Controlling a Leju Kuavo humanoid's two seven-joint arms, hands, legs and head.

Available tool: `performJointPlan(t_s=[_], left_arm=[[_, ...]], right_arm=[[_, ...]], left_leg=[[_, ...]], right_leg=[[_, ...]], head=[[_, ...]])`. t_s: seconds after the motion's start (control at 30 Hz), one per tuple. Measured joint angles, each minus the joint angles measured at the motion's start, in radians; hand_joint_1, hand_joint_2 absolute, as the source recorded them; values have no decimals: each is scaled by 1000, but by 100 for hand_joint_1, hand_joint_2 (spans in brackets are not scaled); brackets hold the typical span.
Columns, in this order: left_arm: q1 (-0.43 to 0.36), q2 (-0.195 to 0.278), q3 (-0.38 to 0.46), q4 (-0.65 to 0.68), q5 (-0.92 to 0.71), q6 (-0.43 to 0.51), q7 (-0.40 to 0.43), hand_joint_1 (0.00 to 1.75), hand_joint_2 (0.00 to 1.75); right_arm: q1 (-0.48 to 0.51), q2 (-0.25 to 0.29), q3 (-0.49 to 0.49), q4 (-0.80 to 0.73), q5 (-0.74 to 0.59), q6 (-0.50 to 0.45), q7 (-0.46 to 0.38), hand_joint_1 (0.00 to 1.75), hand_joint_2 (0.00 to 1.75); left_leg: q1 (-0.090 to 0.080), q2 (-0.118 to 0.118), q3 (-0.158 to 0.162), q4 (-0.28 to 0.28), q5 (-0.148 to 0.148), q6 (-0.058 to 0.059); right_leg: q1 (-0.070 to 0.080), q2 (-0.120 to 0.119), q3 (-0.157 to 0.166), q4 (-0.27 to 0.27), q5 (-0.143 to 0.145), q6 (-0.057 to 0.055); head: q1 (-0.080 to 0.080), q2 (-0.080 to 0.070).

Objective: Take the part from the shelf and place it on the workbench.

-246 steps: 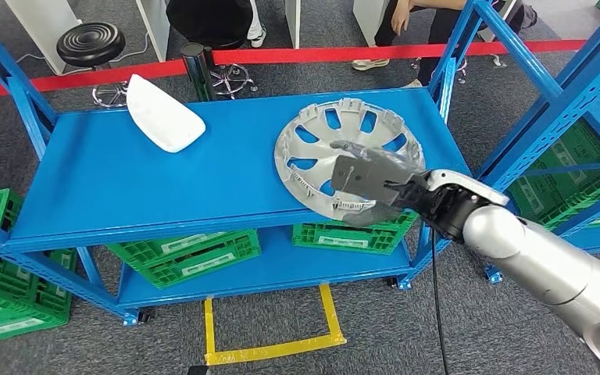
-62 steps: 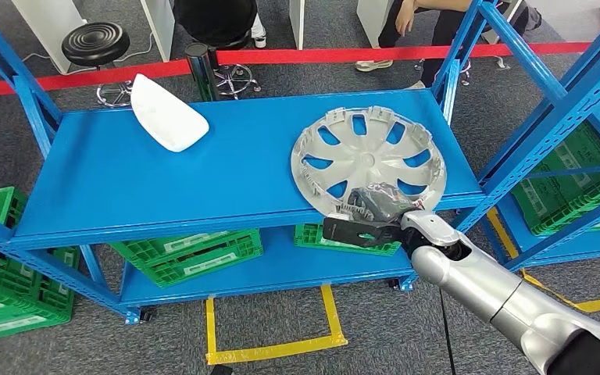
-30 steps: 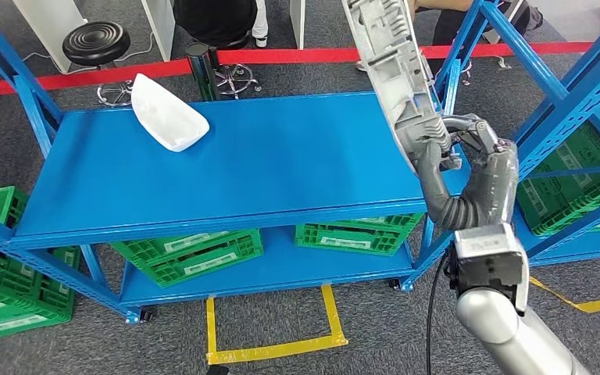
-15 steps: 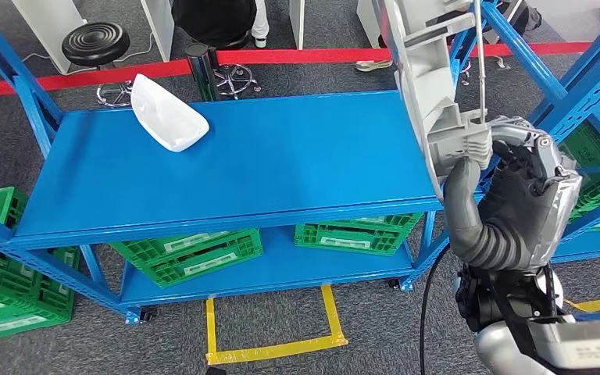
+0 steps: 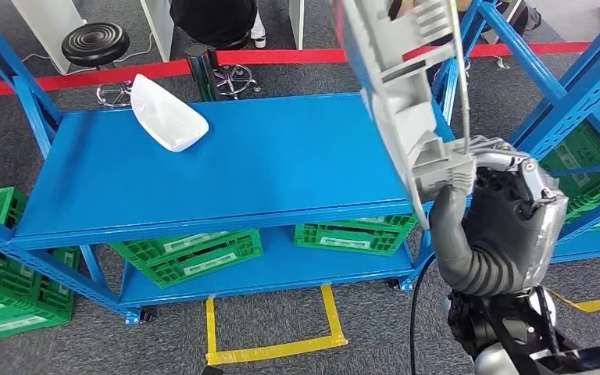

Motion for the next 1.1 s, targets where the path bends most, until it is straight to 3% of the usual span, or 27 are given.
performJointPlan(t_s=[0.43,0.63,0.7,0.77,0.87,0.9,0.93,0.97,1.03,1.1], left_arm=[[2,17,0,0,1,-12,-19,0,175],[2,54,0,3,13,-8,-31,0,175],[2,61,0,4,13,-7,-31,0,175],[2,65,1,5,14,-7,-31,0,175],[3,68,1,5,14,-7,-32,0,175],[3,69,1,5,14,-7,-32,0,175],[3,70,1,5,14,-7,-31,0,175],[3,71,1,5,14,-7,-31,0,175],[3,72,1,5,14,-7,-31,0,175],[2,72,1,5,14,-7,-32,0,175]], right_arm=[[147,42,47,4,-12,-6,-104,175,175],[163,72,60,20,-45,-6,-157,175,175],[165,77,63,24,-47,-6,-159,175,175],[167,80,67,25,-48,-6,-160,175,175],[169,81,74,30,-49,-7,-161,175,175],[170,82,76,33,-49,-7,-161,175,175],[171,83,78,36,-49,-7,-161,175,175],[171,83,81,38,-49,-7,-161,175,175],[171,83,84,41,-49,-7,-162,175,175],[172,84,88,44,-49,-7,-163,175,175]], left_leg=[[-1,-3,0,0,-1,0],[-5,-2,0,2,-3,5],[-2,-1,4,-6,0,12],[5,1,15,-18,4,21],[7,5,22,-22,2,25],[7,6,24,-22,0,25],[7,6,27,-21,-3,23],[7,5,33,-21,-6,20],[7,4,48,-22,-16,12],[4,5,53,-21,-22,1]], right_leg=[[0,0,0,-1,-1,0],[-4,-1,1,-5,2,5],[-3,0,3,-4,-1,10],[-2,0,-15,41,-31,15],[-4,0,-111,225,-109,19],[-4,0,-137,267,-114,19],[-5,0,-146,273,-98,18],[-5,0,-136,240,-63,16],[-5,0,-84,115,17,9],[-2,1,-45,31,43,-2]], head=[[0,0],[-3,0],[-4,0],[1,0],[17,0],[20,0],[22,0],[24,0],[29,0],[30,0]])
